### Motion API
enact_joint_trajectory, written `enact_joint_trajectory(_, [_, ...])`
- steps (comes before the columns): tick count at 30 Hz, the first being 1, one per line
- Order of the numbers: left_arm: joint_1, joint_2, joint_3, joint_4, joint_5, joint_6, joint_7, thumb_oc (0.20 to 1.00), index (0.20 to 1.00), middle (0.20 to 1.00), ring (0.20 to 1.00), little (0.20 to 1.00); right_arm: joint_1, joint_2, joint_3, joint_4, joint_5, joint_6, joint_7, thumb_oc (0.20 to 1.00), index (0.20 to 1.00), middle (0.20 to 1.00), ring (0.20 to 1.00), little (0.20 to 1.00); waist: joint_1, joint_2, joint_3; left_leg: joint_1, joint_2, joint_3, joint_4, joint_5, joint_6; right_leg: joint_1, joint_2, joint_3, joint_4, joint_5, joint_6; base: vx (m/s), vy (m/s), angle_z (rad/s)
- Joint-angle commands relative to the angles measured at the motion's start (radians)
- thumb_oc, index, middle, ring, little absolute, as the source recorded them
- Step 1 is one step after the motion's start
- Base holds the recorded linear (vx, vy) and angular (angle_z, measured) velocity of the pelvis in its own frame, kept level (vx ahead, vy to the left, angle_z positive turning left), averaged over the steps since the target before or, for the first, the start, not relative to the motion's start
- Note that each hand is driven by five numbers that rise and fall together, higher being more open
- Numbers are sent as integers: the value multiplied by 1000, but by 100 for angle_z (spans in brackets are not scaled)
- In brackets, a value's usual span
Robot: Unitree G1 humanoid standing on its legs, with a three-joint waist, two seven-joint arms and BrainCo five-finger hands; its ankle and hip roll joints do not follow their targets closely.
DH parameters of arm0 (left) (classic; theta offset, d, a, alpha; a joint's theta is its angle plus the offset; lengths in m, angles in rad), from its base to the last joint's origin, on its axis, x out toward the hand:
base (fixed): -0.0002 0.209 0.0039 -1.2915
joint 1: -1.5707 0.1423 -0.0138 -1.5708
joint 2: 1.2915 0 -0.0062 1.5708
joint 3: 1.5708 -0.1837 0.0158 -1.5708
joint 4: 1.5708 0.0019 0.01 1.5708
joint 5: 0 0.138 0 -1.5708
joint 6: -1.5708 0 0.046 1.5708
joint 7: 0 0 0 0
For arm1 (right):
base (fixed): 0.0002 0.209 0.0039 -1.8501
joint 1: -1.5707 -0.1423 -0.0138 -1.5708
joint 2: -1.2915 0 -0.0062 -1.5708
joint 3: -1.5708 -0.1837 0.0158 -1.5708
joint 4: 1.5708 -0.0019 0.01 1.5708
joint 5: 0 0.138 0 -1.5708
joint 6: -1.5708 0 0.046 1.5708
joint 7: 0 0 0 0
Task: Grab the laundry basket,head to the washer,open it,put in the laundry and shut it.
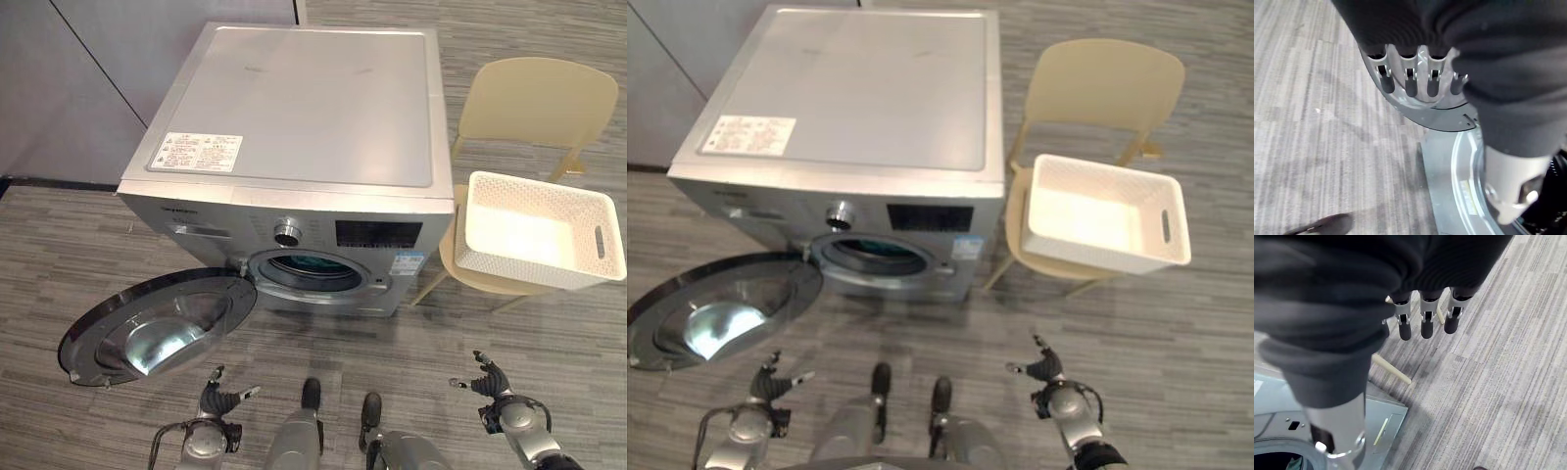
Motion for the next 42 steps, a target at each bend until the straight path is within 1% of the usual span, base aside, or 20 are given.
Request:
enact_joint_trajectory(1, [-25,27,8,-86,55,-40,36,1000,1000,1000,1000,1000,39,1,-22,-35,7,-28,-5,1000,1000,1000,1000,1000,-8,-2,-77,11,-51,-5,-71,-41,68,26,-35,57,9,-72,147,79,129,25])
enact_joint_trajectory(2, [-40,40,9,-108,72,-39,52,1000,1000,1000,1000,1000,39,1,-28,-29,14,-29,-3,1000,1000,1000,1000,1000,-12,-1,-87,27,-52,-9,-113,-33,69,31,-36,55,6,-65,151,45,87,10])
enact_joint_trajectory(8, [-56,119,18,-190,172,-39,72,1000,1000,1000,1000,1000,53,-8,-32,-27,6,-32,4,1000,1000,1000,1000,1000,-13,-4,-107,68,-56,-12,-158,-35,79,54,-38,63,-5,-61,162,59,103,2])
enact_joint_trajectory(14, [-186,318,38,-231,318,-21,110,1000,1000,1000,1000,1000,75,-37,-32,-58,11,-41,29,1000,1000,1000,1000,1000,-23,-14,-112,79,-48,3,-169,-41,85,52,-42,82,1,-54,176,46,91,-14])
enact_joint_trajectory(18, [-187,318,37,-231,318,-21,109,1000,1000,1000,1000,1000,75,-36,-32,-58,11,-41,29,1000,1000,1000,1000,1000,-22,-15,-112,78,-48,3,-168,-42,85,52,-42,82,1,-54,176,-2,18,-2])
enact_joint_trajectory(19, [-420,548,8,-83,404,34,140,1000,1000,1000,1000,1000,66,-66,13,-88,2,-32,51,1000,1000,1000,1000,1000,-43,-28,-105,40,-36,15,-175,-34,88,-5,-39,102,2,-28,193,-20,76,-9])
enact_joint_trajectory(20, [-465,578,-10,-38,405,38,140,1000,1000,1000,1000,1000,62,-70,20,-90,4,-32,54,1000,1000,1000,1000,1000,-46,-31,-104,28,-34,18,-176,-31,88,-19,-38,105,3,-22,195,-20,76,-27])
enact_joint_trajectory(21, [-471,579,-15,-34,404,37,141,1000,1000,1000,1000,1000,62,-69,18,-89,4,-32,54,1000,1000,1000,1000,1000,-44,-32,-105,26,-34,18,-175,-31,88,-21,-38,106,3,-22,195,-21,44,-38])
enact_joint_trajectory(22, [-568,617,-71,139,406,57,126,1000,1000,1000,1000,1000,43,-77,49,-81,7,-28,63,1000,1000,1000,1000,1000,-54,-42,-97,-5,-30,21,-171,-23,89,-52,-36,115,5,-8,198,-2,41,-35])
enact_joint_trajectory(24, [-622,635,-105,240,403,58,111,1000,1000,1000,1000,1000,32,-76,72,-76,8,-29,70,1000,1000,1000,1000,1000,-57,-52,-92,-23,-27,23,-167,-20,89,-70,-34,116,5,-2,200,-14,33,-14])
enact_joint_trajectory(25, [-675,675,-153,329,444,66,91,1000,1000,1000,1000,1000,16,-77,98,-79,10,-34,76,1000,1000,1000,1000,1000,-60,-71,-78,-52,-22,26,-162,-15,90,-97,-30,121,2,11,203,-31,14,-20])
enact_joint_trajectory(26, [-678,675,-155,330,443,66,91,1000,1000,1000,1000,1000,16,-76,98,-79,10,-34,76,1000,1000,1000,1000,1000,-59,-72,-79,-53,-22,26,-161,-15,90,-98,-30,122,2,11,203,-31,11,-22])
enact_joint_trajectory(29, [-729,716,-176,438,434,68,67,1000,1000,1000,1000,1000,-1,-87,125,-115,30,-50,86,1000,1000,1000,1000,1000,-58,-103,-50,-89,-16,18,-156,-4,89,-130,-23,124,-1,25,205,-15,0,3])
enact_joint_trajectory(32, [-719,719,-165,472,425,69,53,1000,1000,1000,1000,1000,-12,-89,134,-125,38,-53,87,1000,1000,1000,1000,1000,-57,-115,-37,-104,-14,15,-151,0,89,-144,-22,120,-1,30,206,0,0,0])
enact_joint_trajectory(37, [-644,685,-130,481,427,74,24,1000,1000,1000,1000,1000,-19,-90,132,-132,39,-51,84,1000,1000,1000,1000,1000,-48,-122,-28,-104,-15,15,-152,-3,88,-143,-24,113,-2,29,206,10,8,8])
enact_joint_trajectory(38, [-613,663,-111,481,423,75,24,1000,1000,1000,1000,1000,-19,-88,131,-133,36,-52,82,1000,1000,1000,1000,1000,-45,-124,-26,-102,-16,17,-152,-5,88,-141,-24,113,-2,27,206,16,0,5])
enact_joint_trajectory(39, [-555,595,-66,464,379,69,22,1000,1000,1000,1000,1000,-17,-82,125,-131,32,-50,78,1000,1000,1000,1000,1000,-37,-123,-26,-93,-17,18,-155,-9,88,-135,-26,111,-3,22,204,16,0,3])
enact_joint_trajectory(40, [-551,595,-63,462,380,69,22,1000,1000,1000,1000,1000,-17,-83,127,-132,32,-50,78,1000,1000,1000,1000,1000,-38,-122,-26,-91,-17,18,-155,-9,88,-133,-26,111,-3,22,204,45,19,-5])
enact_joint_trajectory(41, [-429,448,7,388,270,57,34,1000,1000,1000,1000,1000,-8,-69,110,-128,16,-39,73,1000,1000,1000,1000,1000,-25,-110,-32,-65,-24,20,-166,-15,91,-116,-30,109,-4,12,199,73,50,-7])
enact_joint_trajectory(42, [-212,209,67,124,74,28,39,1000,1000,1000,1000,1000,18,-58,62,-146,-18,-14,66,1000,1000,1000,1000,1000,-10,-82,-42,-26,-37,18,-180,-21,96,-87,-33,107,-5,-4,189,86,64,-7])
